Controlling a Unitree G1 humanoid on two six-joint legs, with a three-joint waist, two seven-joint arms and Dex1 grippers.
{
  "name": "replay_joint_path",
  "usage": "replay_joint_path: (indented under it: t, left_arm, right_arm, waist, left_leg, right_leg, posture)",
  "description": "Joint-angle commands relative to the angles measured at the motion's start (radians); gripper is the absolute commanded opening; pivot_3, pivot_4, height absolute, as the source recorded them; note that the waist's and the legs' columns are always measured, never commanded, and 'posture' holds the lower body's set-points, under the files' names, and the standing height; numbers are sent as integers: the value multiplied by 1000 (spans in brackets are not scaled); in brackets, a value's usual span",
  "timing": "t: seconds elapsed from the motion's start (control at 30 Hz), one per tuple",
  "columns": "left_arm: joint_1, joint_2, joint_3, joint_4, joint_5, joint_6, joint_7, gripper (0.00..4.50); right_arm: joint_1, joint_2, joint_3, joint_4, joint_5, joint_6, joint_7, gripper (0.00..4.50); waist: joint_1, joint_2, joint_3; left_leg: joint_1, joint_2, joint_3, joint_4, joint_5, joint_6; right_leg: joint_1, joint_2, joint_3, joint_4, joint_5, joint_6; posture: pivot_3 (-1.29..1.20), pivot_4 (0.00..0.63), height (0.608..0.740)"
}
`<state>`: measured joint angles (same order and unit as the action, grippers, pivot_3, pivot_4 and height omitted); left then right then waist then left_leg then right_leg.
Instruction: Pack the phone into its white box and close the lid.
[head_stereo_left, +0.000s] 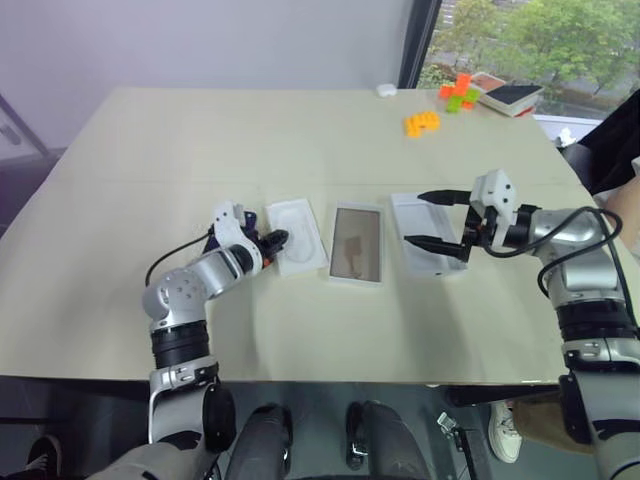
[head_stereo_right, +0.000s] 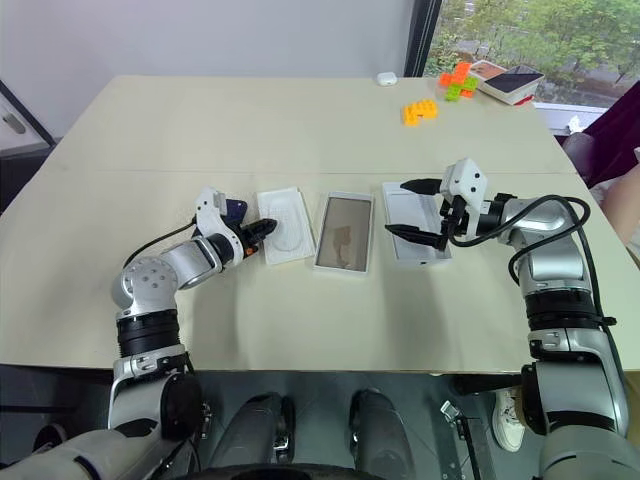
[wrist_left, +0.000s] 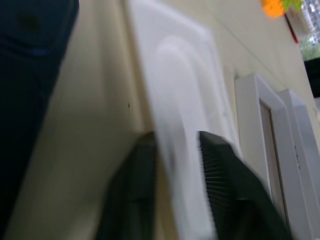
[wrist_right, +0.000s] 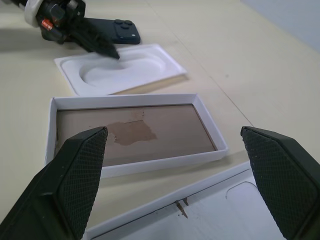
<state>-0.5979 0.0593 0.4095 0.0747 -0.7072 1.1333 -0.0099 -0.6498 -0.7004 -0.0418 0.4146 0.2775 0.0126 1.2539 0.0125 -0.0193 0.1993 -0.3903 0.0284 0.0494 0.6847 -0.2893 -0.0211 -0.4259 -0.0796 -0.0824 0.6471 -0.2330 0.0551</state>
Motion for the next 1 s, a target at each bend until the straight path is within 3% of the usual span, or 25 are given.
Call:
replay_joint_path:
  t: [0.03, 0.33, 0.47, 0.73, 1.0]
  left_arm:
    - [10, 6, -7, -23, -13, 27, 2, 1134]
    - [12, -5, 8, -27, -26, 59, 10, 1134]
    - [12, -19, 28, -20, -39, 84, 30, 75]
    - [-9, 20, 83, -61, -77, 106, 55, 75]
    - [-42, 139, 138, -128, -145, 191, 41, 75]
  right_arm:
    - [-15, -6, -15, -42, 10, -9, -7, 4500]
    - [-15, -6, -13, -53, 11, -5, -13, 4500]
    - [-17, -4, -11, -59, 12, 0, -15, 4500]
    - [9, 0, -3, -97, 23, 39, -14, 4500]
    - [85, 32, 65, -327, 52, 242, -55, 4500]
  waist:
    - [0, 0, 0]
    - [0, 0, 0]
    - [0, 0, 0]
    - [-4, 0, 0]
    - [-3, 0, 0]
  left_leg:
    - [0, 0, 0, 0, 0, 0]
    - [0, 0, 0, 0, 0, 0]
    - [0, 0, 0, 0, 0, 0]
    - [0, 1, 0, 0, 0, 0]
    - [0, 2, -1, -1, 0, -1]
  right_leg:
    - [0, 0, 0, 0, 0, 0]
    - [0, 0, 0, 0, 0, 0]
    - [0, 0, 0, 0, 0, 0]
    - [0, 1, 0, 0, 0, 0]
    - [-1, 1, 0, 0, 0, 0]
  posture:
    - [0, 150, 740]
    - [0, 150, 740]
    - [0, 150, 740]
    - [0, 150, 740]
    - [0, 150, 740]
